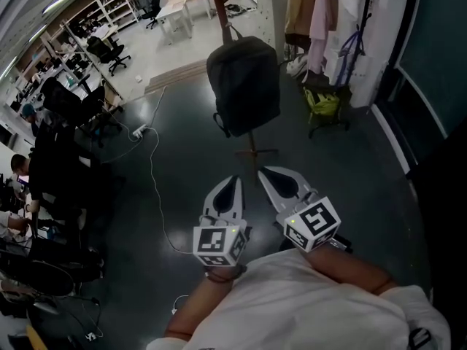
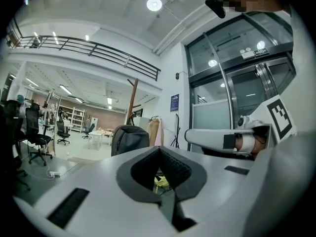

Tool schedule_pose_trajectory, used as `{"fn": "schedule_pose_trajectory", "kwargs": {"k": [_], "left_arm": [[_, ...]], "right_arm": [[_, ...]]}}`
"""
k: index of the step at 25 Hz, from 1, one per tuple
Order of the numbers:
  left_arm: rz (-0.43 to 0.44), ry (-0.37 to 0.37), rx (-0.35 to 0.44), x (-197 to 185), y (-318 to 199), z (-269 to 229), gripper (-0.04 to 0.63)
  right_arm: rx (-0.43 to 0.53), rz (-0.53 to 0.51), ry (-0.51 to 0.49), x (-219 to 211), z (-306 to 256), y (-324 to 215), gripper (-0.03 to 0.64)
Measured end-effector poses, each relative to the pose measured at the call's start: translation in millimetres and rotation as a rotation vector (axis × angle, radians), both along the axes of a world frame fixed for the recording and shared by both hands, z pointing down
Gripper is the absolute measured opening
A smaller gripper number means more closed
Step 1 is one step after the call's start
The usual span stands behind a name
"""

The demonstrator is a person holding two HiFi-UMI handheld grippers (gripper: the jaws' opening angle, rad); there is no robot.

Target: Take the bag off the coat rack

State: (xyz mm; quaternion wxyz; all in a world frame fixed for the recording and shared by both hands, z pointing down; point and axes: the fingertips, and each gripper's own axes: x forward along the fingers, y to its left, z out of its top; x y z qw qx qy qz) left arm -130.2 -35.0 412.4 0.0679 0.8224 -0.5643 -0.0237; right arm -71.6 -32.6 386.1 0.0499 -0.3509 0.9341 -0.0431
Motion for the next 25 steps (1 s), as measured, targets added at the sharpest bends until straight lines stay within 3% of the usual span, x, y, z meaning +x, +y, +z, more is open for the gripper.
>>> {"fn": "schedule_pose_trajectory", "kwargs": {"k": [20, 25], "left_arm": [[-0.083, -0.007, 0.018, 52, -208, -8, 0.006], [-0.115, -0.005, 0.019, 55, -238, -10, 0.006]], "right_arm": [[-0.004, -0.100, 0.022, 57, -7, -213, 0.005], [0.002, -0.133, 0.028, 60, -11, -250, 0.005]]}}
